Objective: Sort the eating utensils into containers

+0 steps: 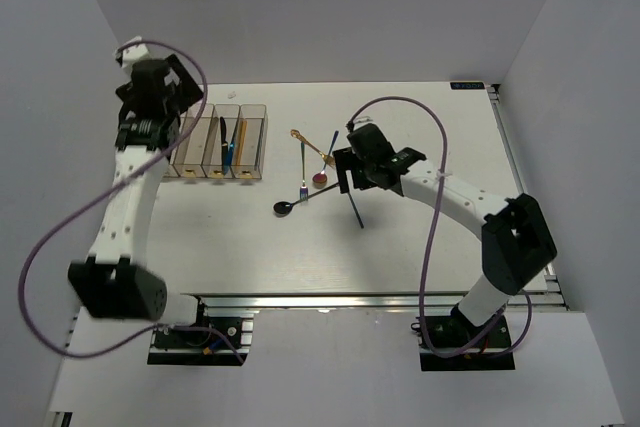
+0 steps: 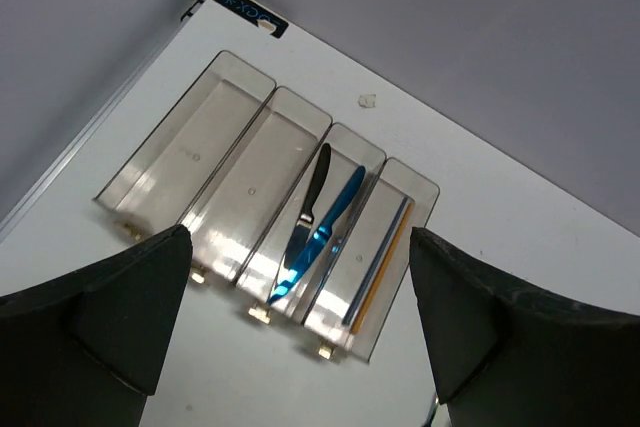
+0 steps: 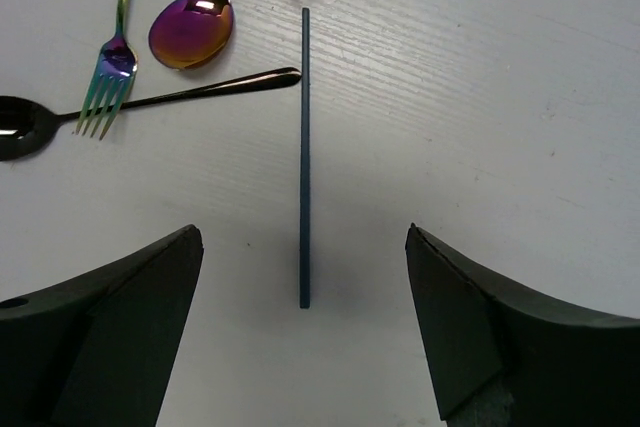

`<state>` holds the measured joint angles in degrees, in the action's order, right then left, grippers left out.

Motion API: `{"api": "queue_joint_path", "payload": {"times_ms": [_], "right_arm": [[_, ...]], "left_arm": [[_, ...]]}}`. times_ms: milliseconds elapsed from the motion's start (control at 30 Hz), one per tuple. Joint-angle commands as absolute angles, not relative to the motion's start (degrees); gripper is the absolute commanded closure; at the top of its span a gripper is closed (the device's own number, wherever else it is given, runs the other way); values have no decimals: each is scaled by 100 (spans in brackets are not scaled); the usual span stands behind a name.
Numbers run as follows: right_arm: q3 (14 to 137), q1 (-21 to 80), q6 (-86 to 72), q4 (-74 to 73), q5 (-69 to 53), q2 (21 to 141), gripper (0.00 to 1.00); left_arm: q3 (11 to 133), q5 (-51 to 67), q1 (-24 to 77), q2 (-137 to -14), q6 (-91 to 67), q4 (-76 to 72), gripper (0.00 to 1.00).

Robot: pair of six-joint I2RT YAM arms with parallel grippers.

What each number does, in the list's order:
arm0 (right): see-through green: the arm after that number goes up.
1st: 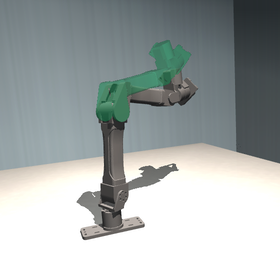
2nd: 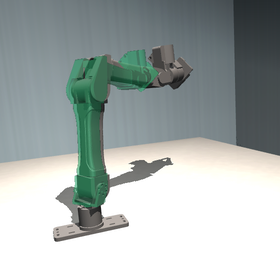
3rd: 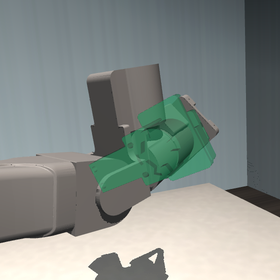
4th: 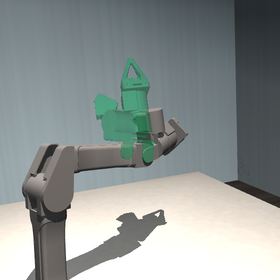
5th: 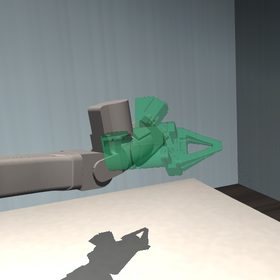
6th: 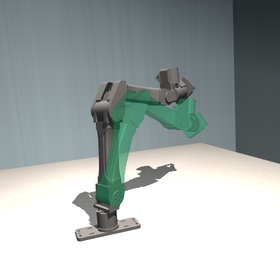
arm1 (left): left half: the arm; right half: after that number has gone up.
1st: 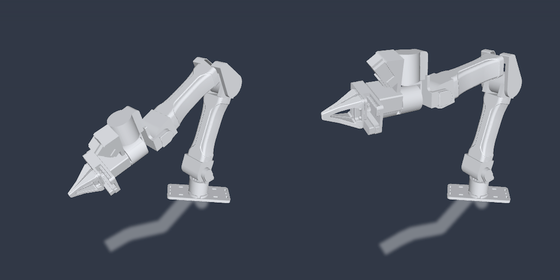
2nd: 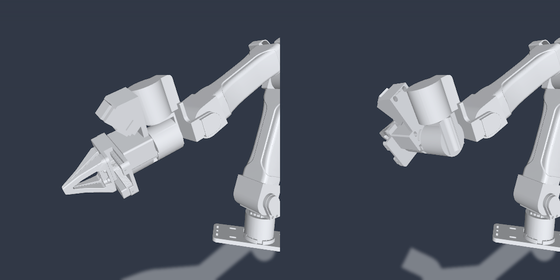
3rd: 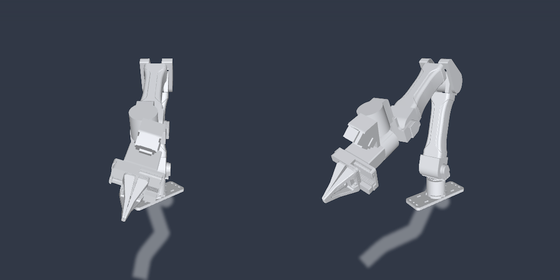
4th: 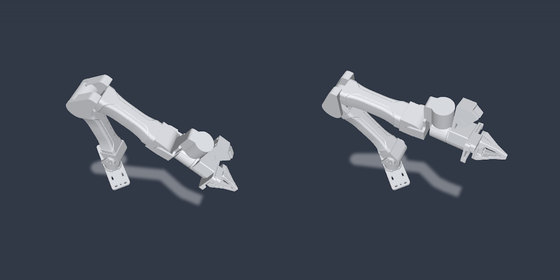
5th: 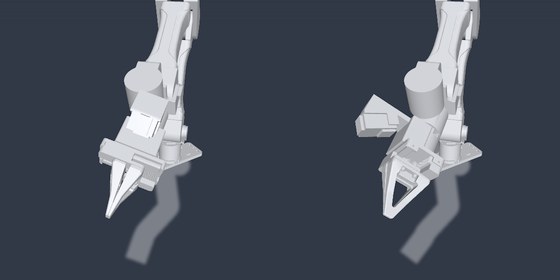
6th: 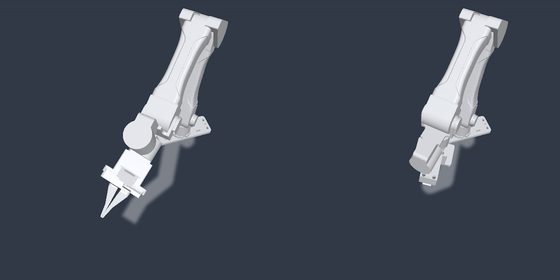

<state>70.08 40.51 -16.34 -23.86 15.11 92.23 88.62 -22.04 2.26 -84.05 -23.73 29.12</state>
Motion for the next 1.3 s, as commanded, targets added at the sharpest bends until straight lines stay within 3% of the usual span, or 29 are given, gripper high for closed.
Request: {"api": "queue_joint_path", "payload": {"times_ms": [0,100,133,167,233,533,833,867,900,1100,1267], "right_arm": [[7435,4061,-1592,-2618,1732,9649,14],[7620,4026,-1600,-2847,1680,10072,24],[7559,4017,-1600,-2839,1574,10133,28],[7498,3990,-1600,-2804,1469,10203,39],[7383,3981,-1582,-2673,1240,10257,46],[7189,3964,-1407,-2558,1011,10643,51],[7119,3929,-1468,-2672,1037,11189,77],[7102,3903,-1529,-2698,1063,11162,91],[7058,3885,-1573,-2750,1090,11084,98],[6970,3727,-1951,-2953,1449,10425,100],[7215,3727,-2092,-2998,1111,9651,100]], "left_arm": [[7739,-2023,237,-7035,-2462,3324,2],[5615,-1671,237,-5672,-2330,2394,2],[5303,-1557,237,-5399,-2320,2278,2],[5056,-1486,237,-5188,-2329,2224,2],[4556,-1398,237,-4800,-2303,2215,2],[4236,-1345,281,-4307,-2338,2426,2],[4236,-1309,299,-4342,-2329,2435,2],[4245,-1310,299,-4333,-2329,2443,2],[4245,-1336,308,-4333,-2329,2452,2],[4236,-1240,308,-4342,-2347,2417,2],[4140,-469,308,-4359,-2443,2242,2]]}}
